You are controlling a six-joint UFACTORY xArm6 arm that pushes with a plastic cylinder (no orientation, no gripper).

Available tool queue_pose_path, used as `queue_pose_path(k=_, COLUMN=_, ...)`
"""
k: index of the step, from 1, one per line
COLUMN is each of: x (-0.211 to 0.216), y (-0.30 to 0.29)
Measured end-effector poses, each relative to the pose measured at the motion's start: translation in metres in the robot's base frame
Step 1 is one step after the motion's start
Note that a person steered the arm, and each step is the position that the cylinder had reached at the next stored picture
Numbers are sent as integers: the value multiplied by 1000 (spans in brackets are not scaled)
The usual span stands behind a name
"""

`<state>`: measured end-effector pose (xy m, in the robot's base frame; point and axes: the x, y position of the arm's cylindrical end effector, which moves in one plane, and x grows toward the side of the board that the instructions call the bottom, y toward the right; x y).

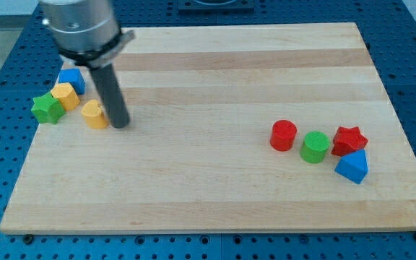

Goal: Push the red circle towards the yellow heart

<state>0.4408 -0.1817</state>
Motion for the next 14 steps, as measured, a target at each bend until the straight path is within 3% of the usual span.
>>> queue_pose_path(k=2, x=-13, y=-45)
queue_pose_path(k=3, x=4, y=-8)
queue_pose_path(k=5, x=109, y=110)
queue_pose_path(k=6, x=110, y=184)
queue_pose_path(k=8, x=94, y=294)
queue_pose_path(k=11, x=-30, y=282)
queue_pose_path(k=12, x=-28, y=223)
queue_pose_path(k=13, x=-23, y=237)
queue_pose_path(k=14, x=-24, y=290)
